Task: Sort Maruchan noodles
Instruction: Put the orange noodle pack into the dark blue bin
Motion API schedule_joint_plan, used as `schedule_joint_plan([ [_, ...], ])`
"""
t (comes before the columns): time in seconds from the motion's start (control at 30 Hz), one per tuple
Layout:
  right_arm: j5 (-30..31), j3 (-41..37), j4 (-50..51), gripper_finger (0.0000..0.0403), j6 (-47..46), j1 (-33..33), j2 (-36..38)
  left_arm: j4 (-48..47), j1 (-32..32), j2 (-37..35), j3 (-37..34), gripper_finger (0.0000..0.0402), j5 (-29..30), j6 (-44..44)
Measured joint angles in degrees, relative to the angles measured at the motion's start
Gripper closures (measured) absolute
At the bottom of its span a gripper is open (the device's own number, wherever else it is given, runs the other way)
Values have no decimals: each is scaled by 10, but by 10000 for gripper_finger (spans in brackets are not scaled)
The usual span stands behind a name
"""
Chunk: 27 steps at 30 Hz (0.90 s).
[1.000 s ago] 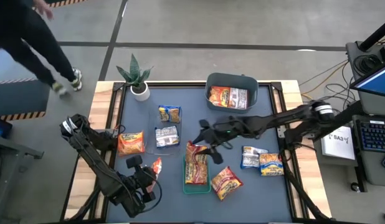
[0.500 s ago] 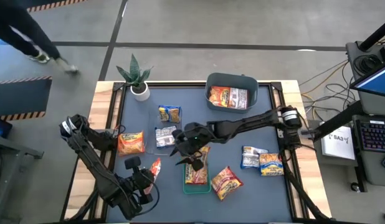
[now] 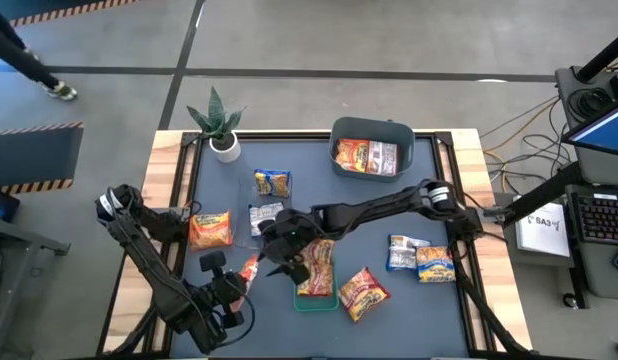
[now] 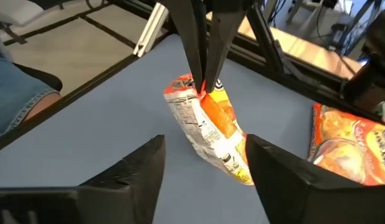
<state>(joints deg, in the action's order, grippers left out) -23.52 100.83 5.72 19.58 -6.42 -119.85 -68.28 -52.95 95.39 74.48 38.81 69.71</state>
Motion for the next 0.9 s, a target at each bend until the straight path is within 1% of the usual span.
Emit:
schedule_joint_plan([
  [0.23, 2, 74, 47, 114, 33, -2, -58, 2, 0, 0, 0, 401, 10, 0],
  [0.33, 2, 105, 47, 97, 45, -5, -84, 3, 0, 0, 0, 401, 12, 0],
  [0.4, 1, 124, 48, 93, 51, -5, -101, 7, 0, 0, 0, 401, 12, 0],
  [0.53, -5, 154, 48, 101, 67, -6, -129, 10, 0, 0, 0, 401, 12, -1],
  [0.7, -9, 163, 48, 120, 90, -10, -143, 11, 0, 0, 0, 401, 12, -4],
  [0.9, -10, 163, 21, 160, 116, -13, -160, 16, 1, 0, 0, 401, 13, -22],
])
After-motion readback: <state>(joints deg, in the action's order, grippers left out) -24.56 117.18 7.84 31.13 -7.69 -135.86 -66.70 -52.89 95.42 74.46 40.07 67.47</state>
